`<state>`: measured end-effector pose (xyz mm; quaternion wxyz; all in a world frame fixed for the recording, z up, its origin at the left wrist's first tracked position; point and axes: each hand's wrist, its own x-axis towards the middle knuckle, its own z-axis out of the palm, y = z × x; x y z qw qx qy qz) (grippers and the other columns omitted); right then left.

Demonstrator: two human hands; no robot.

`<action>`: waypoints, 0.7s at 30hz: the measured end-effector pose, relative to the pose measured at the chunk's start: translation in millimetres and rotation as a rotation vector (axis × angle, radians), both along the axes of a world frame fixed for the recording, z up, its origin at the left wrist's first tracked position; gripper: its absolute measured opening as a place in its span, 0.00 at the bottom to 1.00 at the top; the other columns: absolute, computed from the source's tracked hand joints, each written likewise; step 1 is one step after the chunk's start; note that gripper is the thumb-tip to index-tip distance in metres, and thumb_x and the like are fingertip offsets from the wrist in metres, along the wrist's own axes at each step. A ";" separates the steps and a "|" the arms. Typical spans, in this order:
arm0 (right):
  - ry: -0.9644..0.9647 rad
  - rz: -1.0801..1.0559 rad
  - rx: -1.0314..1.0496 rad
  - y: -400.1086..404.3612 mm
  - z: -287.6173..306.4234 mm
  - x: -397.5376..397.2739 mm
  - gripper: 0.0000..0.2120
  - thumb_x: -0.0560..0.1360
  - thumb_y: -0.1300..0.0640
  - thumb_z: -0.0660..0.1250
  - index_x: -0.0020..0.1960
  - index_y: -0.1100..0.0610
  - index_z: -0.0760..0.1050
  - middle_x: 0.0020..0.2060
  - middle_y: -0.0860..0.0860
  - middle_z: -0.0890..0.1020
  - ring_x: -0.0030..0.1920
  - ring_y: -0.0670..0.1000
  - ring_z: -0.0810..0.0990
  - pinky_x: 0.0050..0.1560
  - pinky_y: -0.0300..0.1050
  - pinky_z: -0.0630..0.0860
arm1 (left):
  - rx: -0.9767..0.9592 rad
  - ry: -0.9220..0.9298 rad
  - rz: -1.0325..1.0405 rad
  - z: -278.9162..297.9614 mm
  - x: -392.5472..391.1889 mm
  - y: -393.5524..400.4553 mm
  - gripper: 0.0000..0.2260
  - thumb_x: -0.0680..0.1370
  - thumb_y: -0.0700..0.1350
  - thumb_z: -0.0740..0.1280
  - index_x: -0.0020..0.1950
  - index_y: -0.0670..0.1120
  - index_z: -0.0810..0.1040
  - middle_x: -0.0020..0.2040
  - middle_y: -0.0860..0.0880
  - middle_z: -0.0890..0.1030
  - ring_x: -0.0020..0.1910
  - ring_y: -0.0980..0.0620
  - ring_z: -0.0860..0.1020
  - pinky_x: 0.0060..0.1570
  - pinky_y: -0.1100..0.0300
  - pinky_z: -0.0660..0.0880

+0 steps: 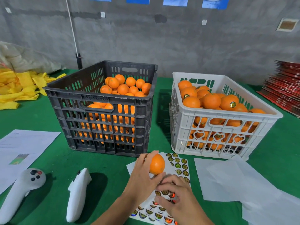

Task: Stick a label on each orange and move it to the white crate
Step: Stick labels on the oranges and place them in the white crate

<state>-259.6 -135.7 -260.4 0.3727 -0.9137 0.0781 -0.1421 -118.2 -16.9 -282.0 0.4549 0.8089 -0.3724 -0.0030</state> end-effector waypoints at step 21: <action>-0.056 -0.168 -0.423 16.1 5.5 -7.3 0.11 0.73 0.44 0.73 0.53 0.46 0.87 0.58 0.41 0.83 0.58 0.47 0.78 0.58 0.42 0.77 | 0.119 -0.046 0.148 13.4 -18.8 9.5 0.31 0.80 0.53 0.72 0.77 0.54 0.60 0.66 0.51 0.65 0.63 0.52 0.68 0.57 0.61 0.70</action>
